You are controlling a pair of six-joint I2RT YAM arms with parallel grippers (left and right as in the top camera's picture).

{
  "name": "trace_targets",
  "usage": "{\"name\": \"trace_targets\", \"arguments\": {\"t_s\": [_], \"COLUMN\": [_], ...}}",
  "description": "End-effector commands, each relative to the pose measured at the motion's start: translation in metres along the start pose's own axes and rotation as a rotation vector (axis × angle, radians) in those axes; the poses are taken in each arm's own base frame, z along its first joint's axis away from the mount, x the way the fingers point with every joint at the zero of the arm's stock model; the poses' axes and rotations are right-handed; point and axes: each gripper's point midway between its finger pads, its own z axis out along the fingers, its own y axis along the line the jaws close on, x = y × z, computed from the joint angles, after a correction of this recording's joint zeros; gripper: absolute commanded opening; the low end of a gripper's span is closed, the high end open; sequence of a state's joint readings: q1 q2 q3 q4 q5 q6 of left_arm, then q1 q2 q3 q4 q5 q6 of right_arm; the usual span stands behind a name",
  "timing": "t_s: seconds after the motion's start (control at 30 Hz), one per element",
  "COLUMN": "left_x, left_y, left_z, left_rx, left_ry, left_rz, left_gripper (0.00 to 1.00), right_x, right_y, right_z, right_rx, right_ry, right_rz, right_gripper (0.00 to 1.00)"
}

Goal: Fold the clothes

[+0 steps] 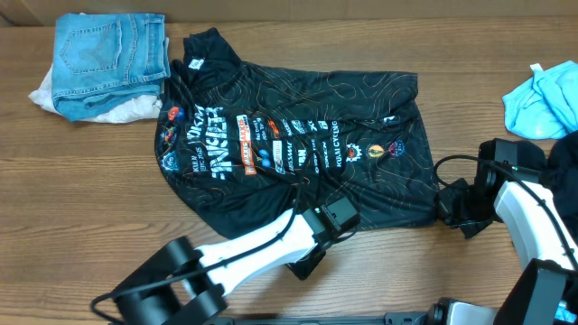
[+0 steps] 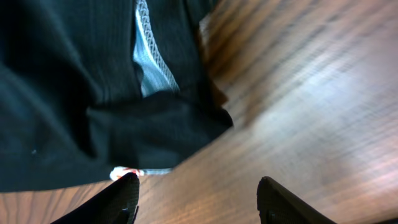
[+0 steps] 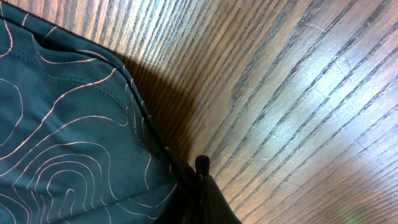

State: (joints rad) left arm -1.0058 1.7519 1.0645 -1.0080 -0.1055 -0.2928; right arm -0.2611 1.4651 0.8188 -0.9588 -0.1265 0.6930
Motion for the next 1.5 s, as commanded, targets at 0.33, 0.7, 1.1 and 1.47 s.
{"name": "trace_targets", "arguments": {"t_s": [0.33, 0.7, 1.1, 1.47], "left_x": [-0.004, -0.006, -0.015, -0.020], "left_y": [-0.003, -0.001, 0.000, 0.011], "left_z": [0.020, 0.020, 0.021, 0.023], "left_rx": [0.000, -0.014, -0.013, 0.002], "left_ry": [0.033, 0.025, -0.009, -0.015], "left_rz": [0.010, 0.014, 0.013, -0.008], "left_gripper": [0.58, 0.24, 0.40, 0.40], "right_x": [-0.007, -0.007, -0.005, -0.004], "right_y": [0.007, 0.007, 0.009, 0.009], "right_z": [-0.009, -0.009, -0.009, -0.009], "right_rx": [-0.030, -0.030, -0.039, -0.043], "right_ry": [-0.034, -0.033, -0.024, -0.021], "right_rz": [-0.020, -0.020, -0.036, -0.036], "right_gripper": [0.04, 0.04, 0.04, 0.04]}}
